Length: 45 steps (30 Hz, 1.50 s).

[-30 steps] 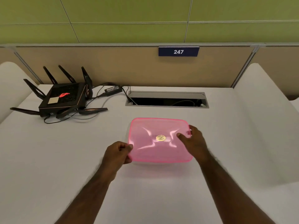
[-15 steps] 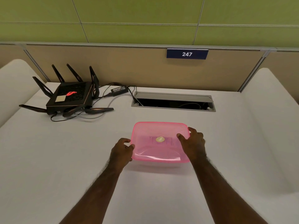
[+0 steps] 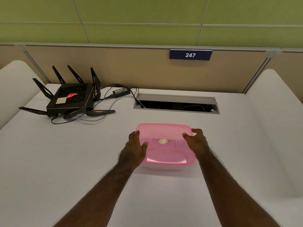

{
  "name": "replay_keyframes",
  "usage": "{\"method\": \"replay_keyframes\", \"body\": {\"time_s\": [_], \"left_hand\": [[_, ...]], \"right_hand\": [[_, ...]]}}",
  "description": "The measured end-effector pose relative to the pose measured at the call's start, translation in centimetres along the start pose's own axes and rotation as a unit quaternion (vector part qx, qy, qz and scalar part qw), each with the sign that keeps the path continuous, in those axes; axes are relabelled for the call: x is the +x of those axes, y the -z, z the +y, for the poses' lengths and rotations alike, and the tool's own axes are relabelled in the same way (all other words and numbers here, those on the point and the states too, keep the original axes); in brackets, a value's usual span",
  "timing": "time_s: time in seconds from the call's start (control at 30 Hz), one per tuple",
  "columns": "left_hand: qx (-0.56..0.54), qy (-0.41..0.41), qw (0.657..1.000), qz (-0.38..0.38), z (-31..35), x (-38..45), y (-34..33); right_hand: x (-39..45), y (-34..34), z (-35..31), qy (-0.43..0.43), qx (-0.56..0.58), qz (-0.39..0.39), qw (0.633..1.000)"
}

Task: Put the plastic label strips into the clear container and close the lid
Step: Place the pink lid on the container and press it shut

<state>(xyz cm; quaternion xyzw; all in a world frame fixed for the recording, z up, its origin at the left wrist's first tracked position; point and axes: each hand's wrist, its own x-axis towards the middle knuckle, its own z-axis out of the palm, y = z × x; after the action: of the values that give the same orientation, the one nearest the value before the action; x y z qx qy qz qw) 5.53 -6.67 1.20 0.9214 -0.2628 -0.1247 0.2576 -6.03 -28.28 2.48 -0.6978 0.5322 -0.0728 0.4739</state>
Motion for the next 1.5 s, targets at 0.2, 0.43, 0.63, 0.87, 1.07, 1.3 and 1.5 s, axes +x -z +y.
{"method": "replay_keyframes", "body": {"time_s": [0.2,0.43,0.63,0.87,1.07,1.3,1.5], "left_hand": [[0.069,0.005,0.997,0.019,0.1,-0.3,-1.0],[0.104,-0.009,0.994,0.027,-0.2,-0.2,-1.5],[0.113,-0.016,0.993,0.018,-0.2,0.1,-1.4],[0.128,-0.012,0.991,0.034,-0.1,0.0,-1.7],[0.113,-0.003,0.993,0.031,0.1,0.8,-1.2],[-0.065,0.135,0.989,0.009,0.8,6.4,1.0],[-0.254,0.251,0.933,-0.049,0.8,9.9,1.0]], "right_hand": [[1.6,-0.2,-0.2,-0.013,0.026,-0.014,0.999],[3.3,0.1,-0.8,-0.059,0.096,-0.040,0.993],[4.5,0.1,-0.6,-0.076,0.126,-0.026,0.989],[5.3,0.3,-0.7,-0.132,0.164,-0.066,0.975],[5.0,0.2,-0.7,-0.109,0.140,-0.047,0.983],[4.2,-0.2,-0.5,-0.046,0.114,-0.007,0.992],[3.9,-0.6,-0.4,-0.029,0.108,0.026,0.993]]}}
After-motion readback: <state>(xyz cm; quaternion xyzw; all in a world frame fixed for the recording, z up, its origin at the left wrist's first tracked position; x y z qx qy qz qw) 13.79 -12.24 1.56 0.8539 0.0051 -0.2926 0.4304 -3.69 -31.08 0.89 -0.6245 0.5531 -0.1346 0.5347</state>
